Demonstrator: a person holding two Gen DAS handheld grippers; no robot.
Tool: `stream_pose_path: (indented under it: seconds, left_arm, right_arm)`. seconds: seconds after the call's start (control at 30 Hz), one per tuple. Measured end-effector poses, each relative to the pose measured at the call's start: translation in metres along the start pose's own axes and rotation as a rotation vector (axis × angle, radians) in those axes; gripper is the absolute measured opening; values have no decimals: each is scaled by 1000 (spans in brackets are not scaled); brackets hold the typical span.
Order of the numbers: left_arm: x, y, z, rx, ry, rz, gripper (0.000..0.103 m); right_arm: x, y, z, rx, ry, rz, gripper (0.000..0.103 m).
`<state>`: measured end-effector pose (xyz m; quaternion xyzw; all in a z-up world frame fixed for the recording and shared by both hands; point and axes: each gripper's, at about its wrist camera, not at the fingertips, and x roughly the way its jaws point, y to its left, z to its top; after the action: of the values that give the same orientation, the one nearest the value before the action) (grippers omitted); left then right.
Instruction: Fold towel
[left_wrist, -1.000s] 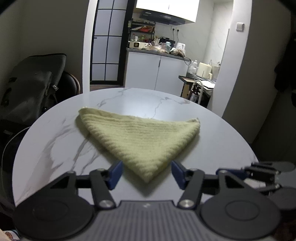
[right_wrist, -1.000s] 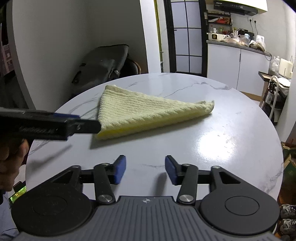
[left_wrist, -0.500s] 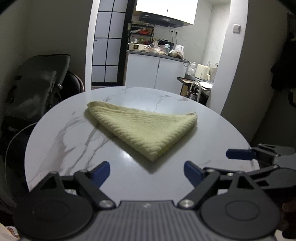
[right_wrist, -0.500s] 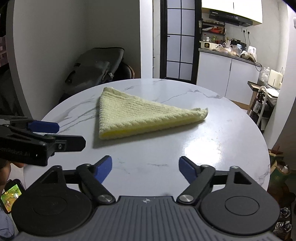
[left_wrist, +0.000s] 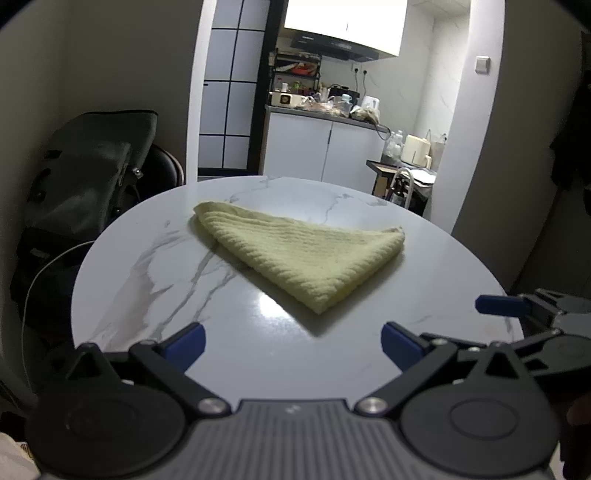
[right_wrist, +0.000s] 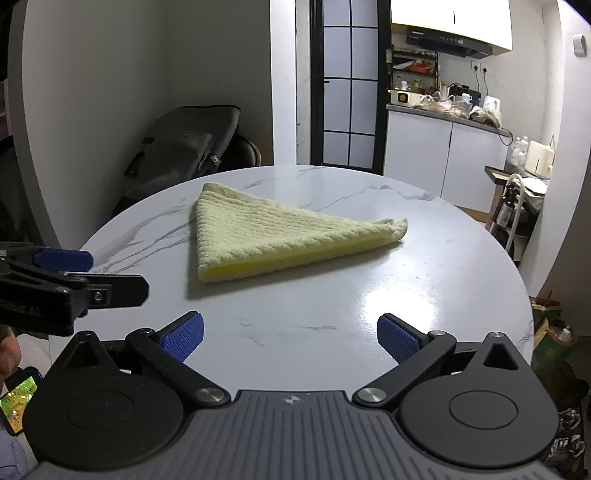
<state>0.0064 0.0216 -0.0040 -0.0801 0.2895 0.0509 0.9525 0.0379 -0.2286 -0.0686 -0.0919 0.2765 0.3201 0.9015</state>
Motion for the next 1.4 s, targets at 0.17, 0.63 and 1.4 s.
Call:
stream_pose_path:
  seconds: [0.17,0.63,1.4]
  left_arm:
    - [-10,5,-4,-39,-37,17,103]
    - [-25,11,-19,7,-60,57,103]
    - [-47,-14,-44,45,-38,8,103]
  right_arm:
    - [-8,1,-1,1,-28,-8,102]
    - [-20,2,-15,38,-29,43,102]
    - [-56,9,-38,27,-73,-3,102]
